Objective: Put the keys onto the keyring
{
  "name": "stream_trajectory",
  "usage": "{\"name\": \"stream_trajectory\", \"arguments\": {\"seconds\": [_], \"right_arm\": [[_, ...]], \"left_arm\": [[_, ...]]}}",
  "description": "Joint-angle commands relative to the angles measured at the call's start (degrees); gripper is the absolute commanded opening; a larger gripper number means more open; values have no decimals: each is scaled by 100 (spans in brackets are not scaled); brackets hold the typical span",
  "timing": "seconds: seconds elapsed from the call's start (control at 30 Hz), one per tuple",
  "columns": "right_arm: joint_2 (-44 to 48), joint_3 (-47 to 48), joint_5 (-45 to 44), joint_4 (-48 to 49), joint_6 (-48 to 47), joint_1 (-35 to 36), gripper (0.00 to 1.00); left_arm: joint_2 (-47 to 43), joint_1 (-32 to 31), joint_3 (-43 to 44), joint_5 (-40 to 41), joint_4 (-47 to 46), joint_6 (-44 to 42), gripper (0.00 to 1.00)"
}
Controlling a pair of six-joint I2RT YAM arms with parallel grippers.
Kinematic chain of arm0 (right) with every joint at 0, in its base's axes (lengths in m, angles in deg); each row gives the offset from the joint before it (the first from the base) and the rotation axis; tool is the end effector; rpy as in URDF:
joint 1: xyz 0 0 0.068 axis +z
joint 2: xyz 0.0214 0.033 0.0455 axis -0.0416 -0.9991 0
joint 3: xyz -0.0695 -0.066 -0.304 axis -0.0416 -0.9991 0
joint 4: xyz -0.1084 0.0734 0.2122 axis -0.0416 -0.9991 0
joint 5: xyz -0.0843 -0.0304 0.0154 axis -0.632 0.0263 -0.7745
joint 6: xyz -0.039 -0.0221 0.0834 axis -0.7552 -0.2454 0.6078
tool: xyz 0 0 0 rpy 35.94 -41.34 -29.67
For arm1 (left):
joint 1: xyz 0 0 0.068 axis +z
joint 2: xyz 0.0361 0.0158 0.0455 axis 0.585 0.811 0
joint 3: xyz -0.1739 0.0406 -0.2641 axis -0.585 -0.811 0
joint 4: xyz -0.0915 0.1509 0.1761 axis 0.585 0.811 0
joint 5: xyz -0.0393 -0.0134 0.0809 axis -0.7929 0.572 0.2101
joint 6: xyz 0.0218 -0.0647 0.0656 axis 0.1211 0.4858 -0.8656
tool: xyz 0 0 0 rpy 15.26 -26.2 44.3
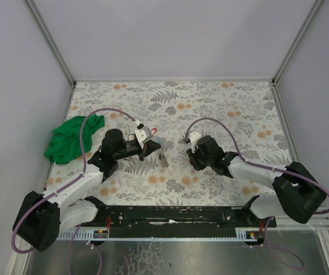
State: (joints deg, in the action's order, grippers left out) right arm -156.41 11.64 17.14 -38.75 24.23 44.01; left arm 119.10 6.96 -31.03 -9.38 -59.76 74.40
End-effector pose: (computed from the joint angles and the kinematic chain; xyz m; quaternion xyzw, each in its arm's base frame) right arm 0.2157 0.1938 0.2014 -0.3048 0.8640 0.1610 0.3670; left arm 0.1828 -0.1594 0.2833 0.4460 0.6224 -0.3309 0.5515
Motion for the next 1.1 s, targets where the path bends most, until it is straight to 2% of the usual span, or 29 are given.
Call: {"name": "stream_trajectory", "arguments": {"seconds": [0.0, 0.17, 0.33, 0.83, 1.07], "right_arm": [[342, -624, -315, 2125, 314, 47, 31], [298, -1120, -550, 3027, 655, 47, 29], [153, -1403, -644, 3467, 801, 119, 27], [-223, -1584, -1442, 3801, 786, 460, 22], [-287, -1534, -1470, 3743, 713, 487, 23]], "left_arm": [[-73, -23, 111, 38, -376, 17, 0], [-52, -26, 120, 44, -398, 29, 0], [-66, -25, 111, 48, -394, 32, 0], [-53, -25, 123, 29, -385, 40, 0], [-59, -26, 126, 17, -385, 40, 0]]}}
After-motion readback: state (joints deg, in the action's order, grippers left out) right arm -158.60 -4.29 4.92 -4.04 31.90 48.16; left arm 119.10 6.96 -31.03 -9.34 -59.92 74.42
